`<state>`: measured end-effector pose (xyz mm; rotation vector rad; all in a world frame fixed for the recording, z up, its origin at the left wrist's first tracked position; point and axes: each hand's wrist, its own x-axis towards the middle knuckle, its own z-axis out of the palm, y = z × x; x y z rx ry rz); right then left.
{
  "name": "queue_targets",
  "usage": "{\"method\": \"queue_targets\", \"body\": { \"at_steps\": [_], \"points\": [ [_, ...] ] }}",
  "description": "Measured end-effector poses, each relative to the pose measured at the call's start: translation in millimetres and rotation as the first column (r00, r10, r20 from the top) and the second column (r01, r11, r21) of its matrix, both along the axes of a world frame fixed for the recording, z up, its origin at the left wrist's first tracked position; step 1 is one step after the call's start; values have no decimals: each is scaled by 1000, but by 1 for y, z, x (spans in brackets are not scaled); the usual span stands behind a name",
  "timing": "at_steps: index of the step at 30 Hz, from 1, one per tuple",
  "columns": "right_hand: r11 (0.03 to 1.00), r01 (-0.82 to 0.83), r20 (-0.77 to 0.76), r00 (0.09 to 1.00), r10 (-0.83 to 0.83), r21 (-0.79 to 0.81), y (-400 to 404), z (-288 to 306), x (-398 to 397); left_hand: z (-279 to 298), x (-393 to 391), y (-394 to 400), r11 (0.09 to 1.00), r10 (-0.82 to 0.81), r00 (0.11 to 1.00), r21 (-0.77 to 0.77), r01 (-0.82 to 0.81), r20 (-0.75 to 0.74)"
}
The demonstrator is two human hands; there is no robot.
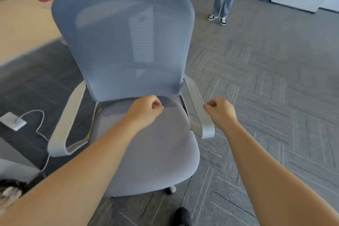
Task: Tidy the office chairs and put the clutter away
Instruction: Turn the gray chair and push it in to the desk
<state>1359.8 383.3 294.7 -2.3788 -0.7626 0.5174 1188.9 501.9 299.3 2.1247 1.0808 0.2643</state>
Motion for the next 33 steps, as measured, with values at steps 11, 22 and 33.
{"method": "queue_targets", "body": {
  "at_steps": [11, 22, 33],
  "points": [
    [985, -38, -321, 947, -18, -168, 41, -133, 102, -112, 107, 7, 971, 145, 980, -168, -168, -138],
    [995, 4, -397, 917, -44, -100, 17, -159, 87, -142, 88, -22, 960, 183, 972, -186, -210, -150],
    [992, -66, -517, 856, 0, -111, -50, -137, 6, -103, 33, -73, 977, 162, 981, -119, -174, -102]
  ]
}}
